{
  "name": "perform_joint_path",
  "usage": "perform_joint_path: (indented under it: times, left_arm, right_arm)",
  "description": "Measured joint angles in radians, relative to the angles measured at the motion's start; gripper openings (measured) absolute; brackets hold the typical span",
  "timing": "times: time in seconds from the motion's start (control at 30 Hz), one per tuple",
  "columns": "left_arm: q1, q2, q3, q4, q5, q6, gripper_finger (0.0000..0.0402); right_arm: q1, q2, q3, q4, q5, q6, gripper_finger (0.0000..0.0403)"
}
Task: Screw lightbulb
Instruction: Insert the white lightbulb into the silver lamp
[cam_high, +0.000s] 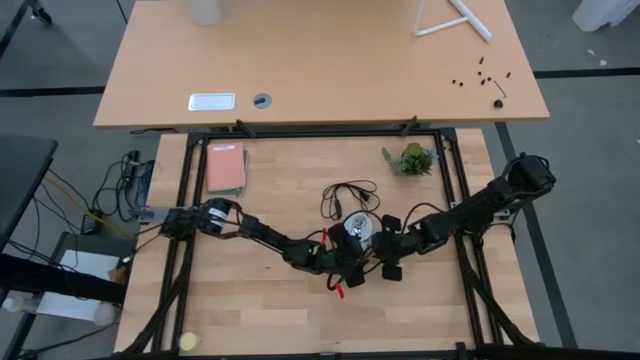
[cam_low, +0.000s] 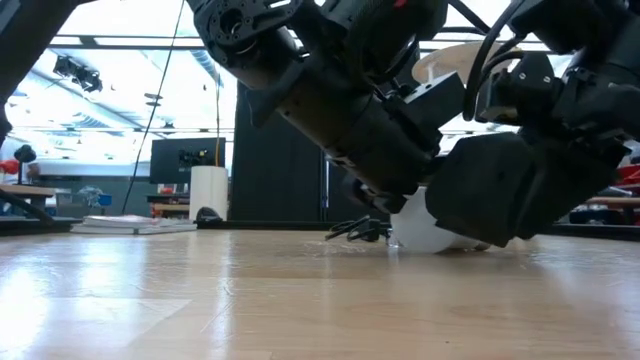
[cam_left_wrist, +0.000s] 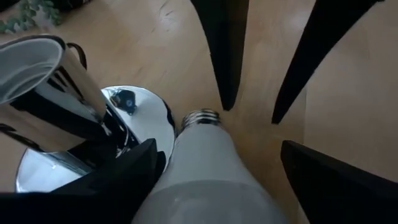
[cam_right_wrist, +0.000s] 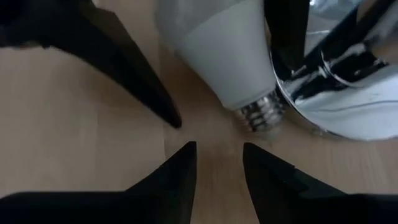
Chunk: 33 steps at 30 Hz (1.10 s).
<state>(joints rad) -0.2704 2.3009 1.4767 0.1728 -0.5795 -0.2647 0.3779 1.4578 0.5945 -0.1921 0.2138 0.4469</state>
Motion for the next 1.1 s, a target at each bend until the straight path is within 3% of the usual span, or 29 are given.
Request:
perform_joint_path:
  times: [0.33, 0.7, 0.9, 1.1]
  left_arm:
    - [-0.004, -0.003, 0.002, -0.040, -0.002, 0.002, 0.0276]
    - [-0.008, -0.122, 0.009, -0.227, 0.028, -0.029, 0.0259]
    - [-0.011, -0.168, 0.093, -0.383, 0.045, -0.011, 0.0262]
    - [0.015, -0.178, 0.277, -0.688, 0.095, 0.030, 0.0263]
  right_arm:
    - [0.000, -0.018, 0.000, -0.035, -0.025, 0.032, 0.0140]
    - [0.033, -0.237, 0.013, -0.179, -0.028, 0.178, 0.0138]
    - [0.046, -0.298, 0.013, -0.217, 0.058, 0.183, 0.0137]
    - [0.046, -0.299, 0.013, -0.187, 0.148, 0.139, 0.0137]
